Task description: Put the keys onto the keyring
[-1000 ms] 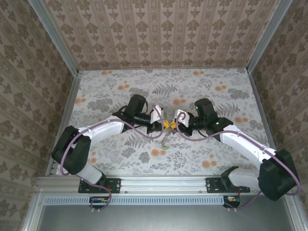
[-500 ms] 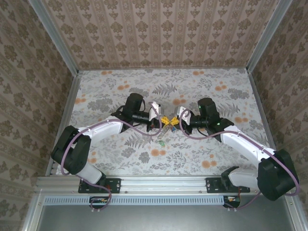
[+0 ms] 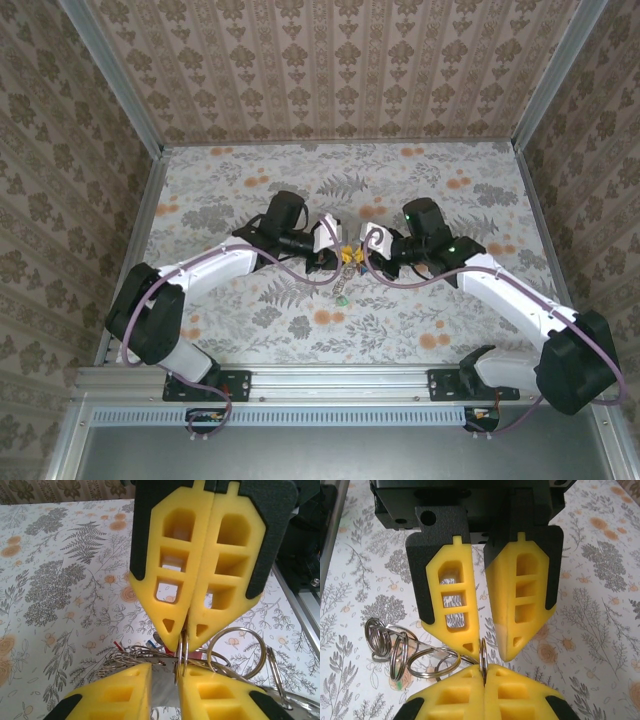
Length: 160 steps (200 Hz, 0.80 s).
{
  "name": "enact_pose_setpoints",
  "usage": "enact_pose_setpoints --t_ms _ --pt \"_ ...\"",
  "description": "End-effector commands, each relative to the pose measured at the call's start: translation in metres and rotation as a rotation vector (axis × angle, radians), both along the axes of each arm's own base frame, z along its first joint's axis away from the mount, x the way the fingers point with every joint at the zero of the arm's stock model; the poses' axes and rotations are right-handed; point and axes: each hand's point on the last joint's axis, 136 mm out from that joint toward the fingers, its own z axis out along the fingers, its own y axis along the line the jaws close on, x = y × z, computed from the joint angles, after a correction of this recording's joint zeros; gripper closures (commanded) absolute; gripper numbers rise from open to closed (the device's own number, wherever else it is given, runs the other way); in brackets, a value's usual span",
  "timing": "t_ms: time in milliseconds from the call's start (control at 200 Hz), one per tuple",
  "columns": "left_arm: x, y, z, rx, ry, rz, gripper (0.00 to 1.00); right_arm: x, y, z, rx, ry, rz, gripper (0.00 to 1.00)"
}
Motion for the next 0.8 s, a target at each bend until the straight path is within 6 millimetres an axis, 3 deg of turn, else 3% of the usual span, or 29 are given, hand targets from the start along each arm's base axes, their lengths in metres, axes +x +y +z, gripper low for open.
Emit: enact_pose_setpoints --t_ms 0,135,245,595,795 --pt "-0.004 -0.005 0.005 0.008 -0.035 -0.026 0.79 0.0 0.009 0.016 -0.027 -0.052 0.036 1.0" --pt "-0.005 -0.008 0.008 0.001 -0.036 -0.034 0.82 -0.003 0.015 0.023 -0.005 -0.058 0.053 1.0" --pt "-0.005 -0.008 0.01 -0.013 -0.038 -0.035 1.0 -0.005 0.017 0.025 0.022 -0.055 0.065 1.0" --pt "-0.009 -0.004 0.031 -0.158 0.002 -0.054 1.0 0.001 -0.002 0.006 0.109 0.005 0.001 0.85" --pt "-0.012 -0.004 0.038 -0.201 0.013 -0.084 1.0 0.006 -0.001 0.003 0.164 0.02 -0.005 0.85"
